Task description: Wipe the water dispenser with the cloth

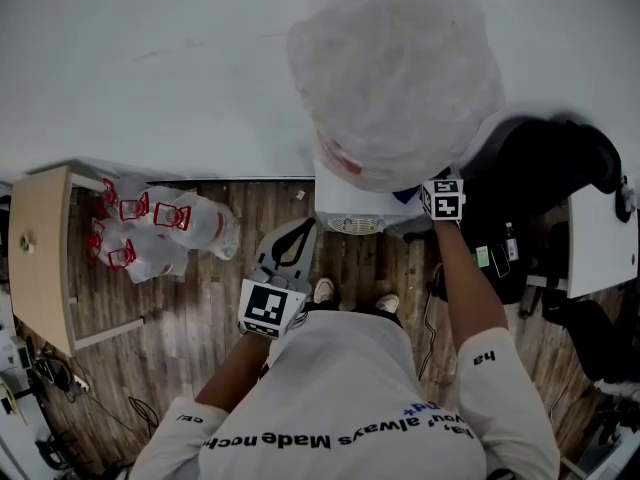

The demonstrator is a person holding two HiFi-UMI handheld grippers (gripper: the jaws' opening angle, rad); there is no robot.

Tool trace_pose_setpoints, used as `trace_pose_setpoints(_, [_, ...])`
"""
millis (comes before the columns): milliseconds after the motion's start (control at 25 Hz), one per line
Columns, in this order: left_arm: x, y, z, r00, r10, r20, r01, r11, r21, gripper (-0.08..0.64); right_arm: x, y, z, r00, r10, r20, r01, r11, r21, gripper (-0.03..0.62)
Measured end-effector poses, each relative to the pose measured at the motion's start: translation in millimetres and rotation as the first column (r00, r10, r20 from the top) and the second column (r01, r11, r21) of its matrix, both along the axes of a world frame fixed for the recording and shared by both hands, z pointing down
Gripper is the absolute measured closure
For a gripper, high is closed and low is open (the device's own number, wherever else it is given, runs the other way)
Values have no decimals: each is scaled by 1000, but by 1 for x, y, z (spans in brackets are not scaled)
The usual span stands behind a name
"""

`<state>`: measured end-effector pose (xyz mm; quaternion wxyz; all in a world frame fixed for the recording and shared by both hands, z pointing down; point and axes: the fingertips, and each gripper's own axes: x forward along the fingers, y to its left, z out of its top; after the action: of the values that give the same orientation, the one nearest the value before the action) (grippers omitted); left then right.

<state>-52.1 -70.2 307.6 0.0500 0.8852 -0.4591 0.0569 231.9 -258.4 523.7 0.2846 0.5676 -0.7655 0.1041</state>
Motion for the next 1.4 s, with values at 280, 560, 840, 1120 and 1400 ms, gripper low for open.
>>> trace_pose_setpoints(280, [-5,-15,2,1000,-25,8,26,1000,-14,541,-5,-5,29,996,-47,82,58,989,-135,512])
trace_pose_setpoints(560, [0,-16,5,1000,-13,12,14,1000,-20,541,-7,0,32,994,-89,70,98,985,-140,520])
trace_pose_setpoints(840, [3,-12,5,1000,4,2,-4,1000,-15,541,-7,23,41,993,-109,38,112,988,-109,523])
trace_pose_setpoints(1120, [9,0,2,1000,21,-7,-21,1000,-8,541,-6,54,41,994,-103,36,106,990,-92,525])
trace_pose_setpoints(1400, [10,12,4,999,38,-13,-38,999,-7,541,-6,86,44,996,-87,34,90,993,-78,525])
